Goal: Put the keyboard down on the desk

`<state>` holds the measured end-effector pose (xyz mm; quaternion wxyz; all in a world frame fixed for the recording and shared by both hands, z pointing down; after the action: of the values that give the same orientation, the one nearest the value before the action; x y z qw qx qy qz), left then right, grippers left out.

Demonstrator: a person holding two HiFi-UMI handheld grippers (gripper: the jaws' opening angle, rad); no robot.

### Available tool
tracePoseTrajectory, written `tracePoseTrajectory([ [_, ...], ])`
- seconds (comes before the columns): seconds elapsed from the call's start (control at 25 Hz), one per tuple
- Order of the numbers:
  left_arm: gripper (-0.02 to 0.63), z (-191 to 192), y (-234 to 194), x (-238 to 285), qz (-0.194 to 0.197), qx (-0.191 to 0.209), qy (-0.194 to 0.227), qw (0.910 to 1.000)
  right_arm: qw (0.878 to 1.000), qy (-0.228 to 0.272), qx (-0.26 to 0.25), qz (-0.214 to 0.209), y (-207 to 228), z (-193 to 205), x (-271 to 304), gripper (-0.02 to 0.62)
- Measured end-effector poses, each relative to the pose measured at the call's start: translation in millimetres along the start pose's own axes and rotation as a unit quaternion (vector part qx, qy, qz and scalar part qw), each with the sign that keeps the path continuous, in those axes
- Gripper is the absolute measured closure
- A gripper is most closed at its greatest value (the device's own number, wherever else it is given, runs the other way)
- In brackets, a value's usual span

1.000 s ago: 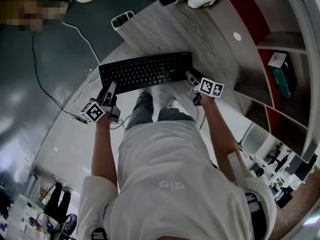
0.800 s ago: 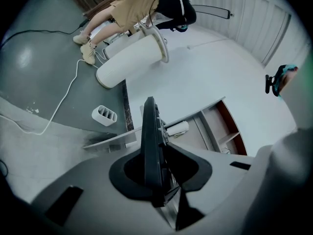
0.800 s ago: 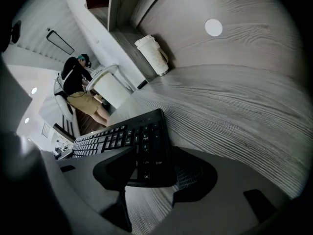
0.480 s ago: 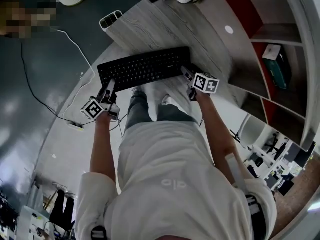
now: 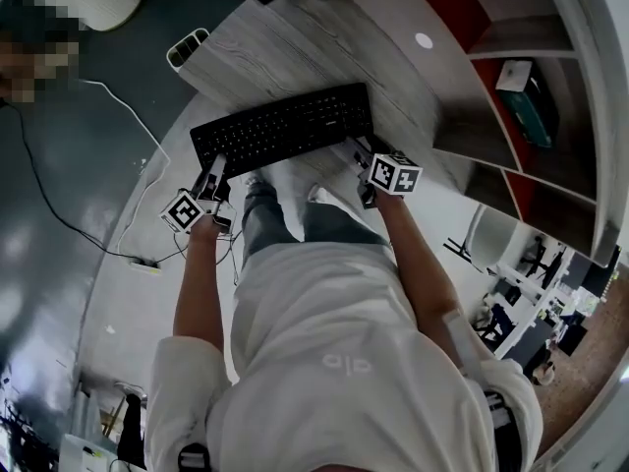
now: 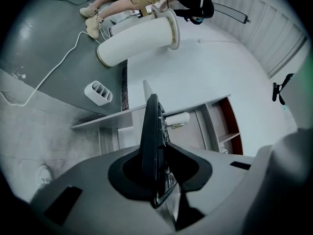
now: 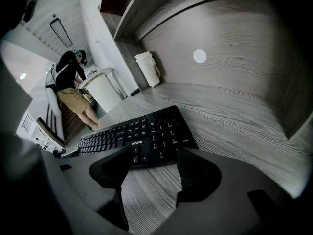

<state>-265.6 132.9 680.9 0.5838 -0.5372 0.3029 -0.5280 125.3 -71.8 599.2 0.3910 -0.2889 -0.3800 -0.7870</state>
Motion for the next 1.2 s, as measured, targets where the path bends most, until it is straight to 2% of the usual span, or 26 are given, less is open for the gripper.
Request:
tracePoseTrajectory([
  [0.16,0.503,8.2,-1.3,16.6,0.010,0.007,-0.015,0.9998,1.000,0.000,0.008,0.011,8.6,11.0,-18.6,0.295],
  [0.28,0.502,16.8,-2.1,26.8,0.022,-0.027,-0.016,0.9993,1.000,0.005,0.009,0.018,11.8,13.8,-30.5,0.295],
  [0.64,0.494,19.2,-5.8,40.9,0.035,0.001,-0.031,0.9989,1.000,0.008,0.016,0.026,14.5,30.3,-50.4,0.295],
  [0.76,0.458,14.3,-4.8,41.6,0.015,0.042,-0.047,0.9979,1.000,0.007,0.017,0.025,13.9,34.9,-51.1,0.295],
  [0.84,0.342,14.3,-4.9,38.8,-0.005,0.072,-0.069,0.9950,0.999,0.005,0.023,0.024,15.8,39.4,-50.1,0.295],
  [0.92,0.298,14.7,-3.1,31.8,-0.031,0.108,-0.086,0.9899,1.000,0.004,0.023,0.020,13.8,39.8,-48.5,0.295],
  [1.12,0.279,19.5,7.1,11.2,-0.067,0.211,-0.096,0.9704,1.000,-0.003,0.013,0.007,8.3,39.7,-43.0,0.295],
  [1.2,0.272,22.2,14.3,5.1,-0.074,0.262,-0.104,0.9565,1.000,-0.007,0.009,0.002,6.0,39.7,-40.2,0.295],
])
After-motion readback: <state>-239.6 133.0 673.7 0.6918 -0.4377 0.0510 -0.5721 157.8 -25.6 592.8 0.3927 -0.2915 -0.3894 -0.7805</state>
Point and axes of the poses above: the fingertips, and each gripper's own axes: x forward along the fingers, y to its right, z out of its underside, the point moved 10 cm from there along -x, backward along the fingers, and after that the axes turned 2 degrees about x, right-handed, at the moved point
